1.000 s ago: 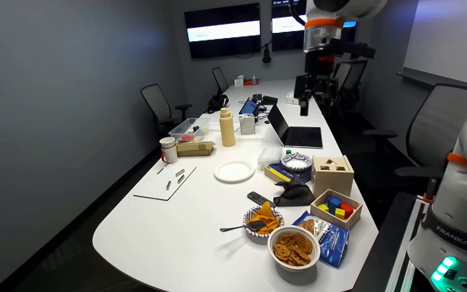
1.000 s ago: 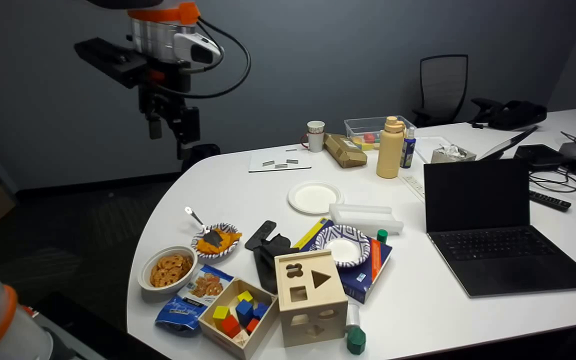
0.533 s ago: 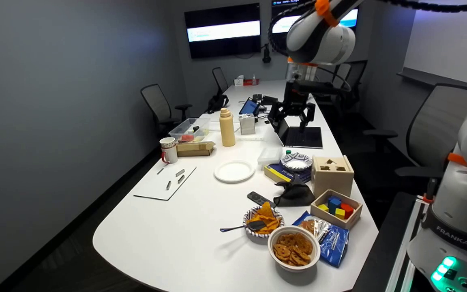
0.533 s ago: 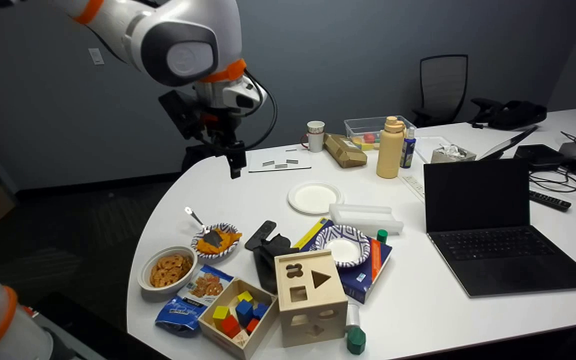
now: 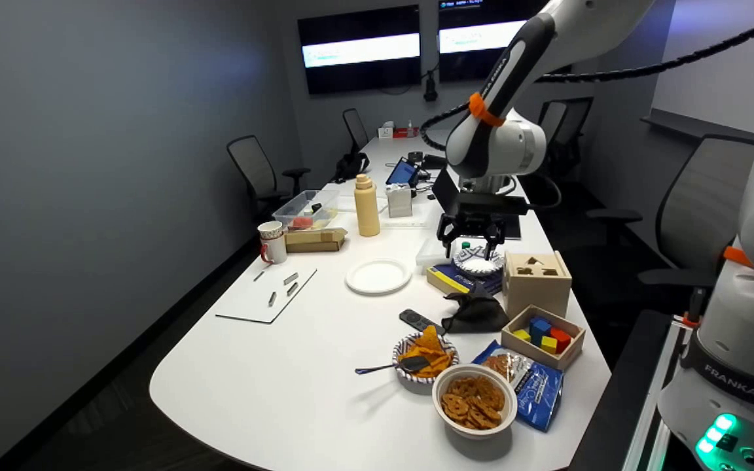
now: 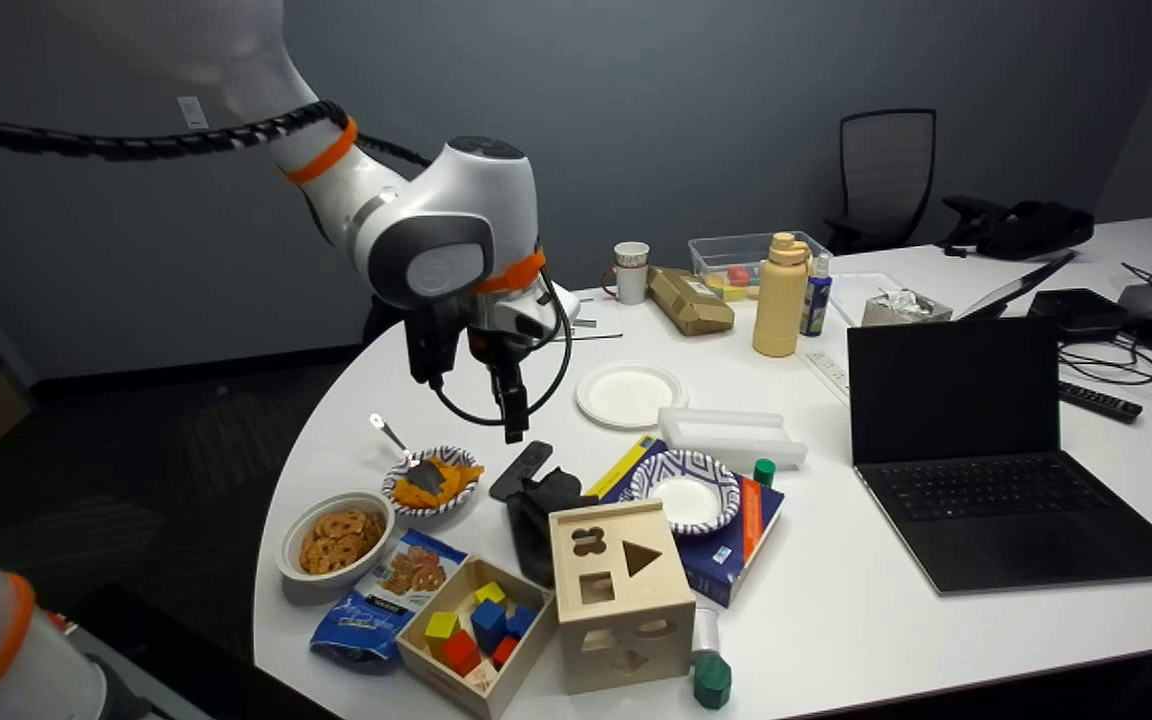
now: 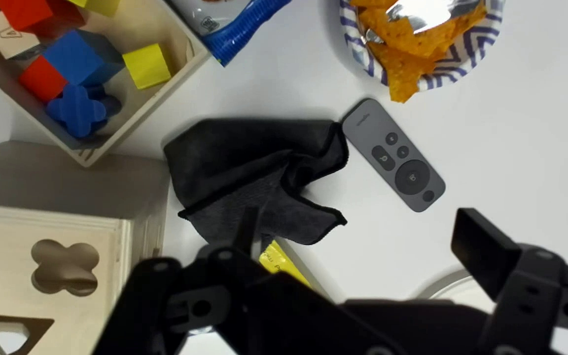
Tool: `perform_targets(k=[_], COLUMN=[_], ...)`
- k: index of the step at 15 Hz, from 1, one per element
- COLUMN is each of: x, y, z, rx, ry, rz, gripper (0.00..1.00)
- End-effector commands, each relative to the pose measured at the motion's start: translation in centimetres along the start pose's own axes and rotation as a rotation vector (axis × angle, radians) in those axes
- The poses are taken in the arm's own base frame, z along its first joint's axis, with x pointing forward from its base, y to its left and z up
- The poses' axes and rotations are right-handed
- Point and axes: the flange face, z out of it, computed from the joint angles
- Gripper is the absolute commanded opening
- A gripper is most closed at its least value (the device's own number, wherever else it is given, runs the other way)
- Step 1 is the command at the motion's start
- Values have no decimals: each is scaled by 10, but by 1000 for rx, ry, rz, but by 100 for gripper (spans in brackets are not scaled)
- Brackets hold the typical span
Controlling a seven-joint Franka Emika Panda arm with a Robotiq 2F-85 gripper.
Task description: Use the black towel to wipe next to the remote
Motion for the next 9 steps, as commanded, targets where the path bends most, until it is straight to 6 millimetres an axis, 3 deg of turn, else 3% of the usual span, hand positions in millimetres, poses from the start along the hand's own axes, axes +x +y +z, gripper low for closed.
perform_targets(k=[1,9], x=[16,39], y=[4,19], z=[33,98], rx=[15,-32], ry=[35,46], rz=[93,179], gripper=[100,100])
